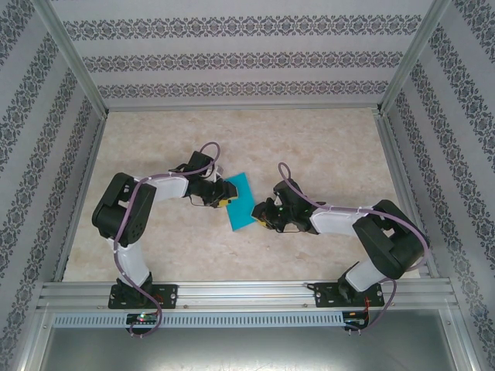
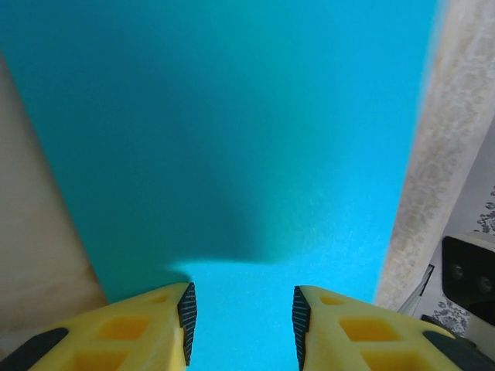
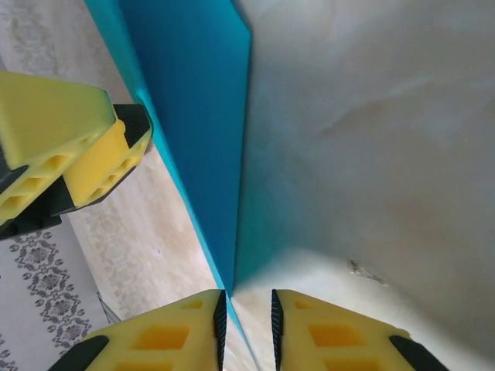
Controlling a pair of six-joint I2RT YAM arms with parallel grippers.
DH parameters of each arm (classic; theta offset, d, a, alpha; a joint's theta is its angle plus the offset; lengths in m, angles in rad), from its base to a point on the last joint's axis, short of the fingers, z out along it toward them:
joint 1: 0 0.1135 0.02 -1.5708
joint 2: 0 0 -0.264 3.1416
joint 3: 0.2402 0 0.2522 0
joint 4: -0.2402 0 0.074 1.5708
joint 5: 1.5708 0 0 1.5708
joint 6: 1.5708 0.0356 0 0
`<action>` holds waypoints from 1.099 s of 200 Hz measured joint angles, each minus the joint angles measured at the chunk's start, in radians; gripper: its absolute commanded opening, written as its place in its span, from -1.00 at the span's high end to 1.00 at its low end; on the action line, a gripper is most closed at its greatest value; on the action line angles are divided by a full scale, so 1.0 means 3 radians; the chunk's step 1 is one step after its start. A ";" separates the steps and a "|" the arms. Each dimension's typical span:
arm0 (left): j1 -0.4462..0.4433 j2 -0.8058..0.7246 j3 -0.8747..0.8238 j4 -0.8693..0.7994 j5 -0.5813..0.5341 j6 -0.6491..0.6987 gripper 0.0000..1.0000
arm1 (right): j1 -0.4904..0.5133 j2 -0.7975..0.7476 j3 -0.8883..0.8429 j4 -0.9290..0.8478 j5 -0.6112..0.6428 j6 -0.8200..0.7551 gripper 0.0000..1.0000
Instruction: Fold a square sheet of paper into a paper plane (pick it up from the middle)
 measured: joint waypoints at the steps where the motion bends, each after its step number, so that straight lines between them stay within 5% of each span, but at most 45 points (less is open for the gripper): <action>1: 0.0000 0.0004 0.0000 0.0000 -0.0001 0.0000 0.20 | -0.0004 -0.0004 0.0000 -0.0008 0.0001 0.0000 0.51; 61: -0.0010 0.0057 0.0008 -0.0004 -0.0001 0.0001 0.21 | -0.0047 -0.0134 0.0028 -0.0229 0.0034 -0.0078 0.56; 124: -0.0015 0.0094 0.0061 -0.0036 -0.0004 0.0061 0.22 | -0.0047 -0.0092 0.0109 -0.0266 0.0006 -0.0140 0.91; 220: -0.0014 0.0146 0.0248 -0.0117 -0.0069 0.0165 0.25 | 0.0065 0.0385 0.0529 -0.0066 0.0020 -0.0095 1.00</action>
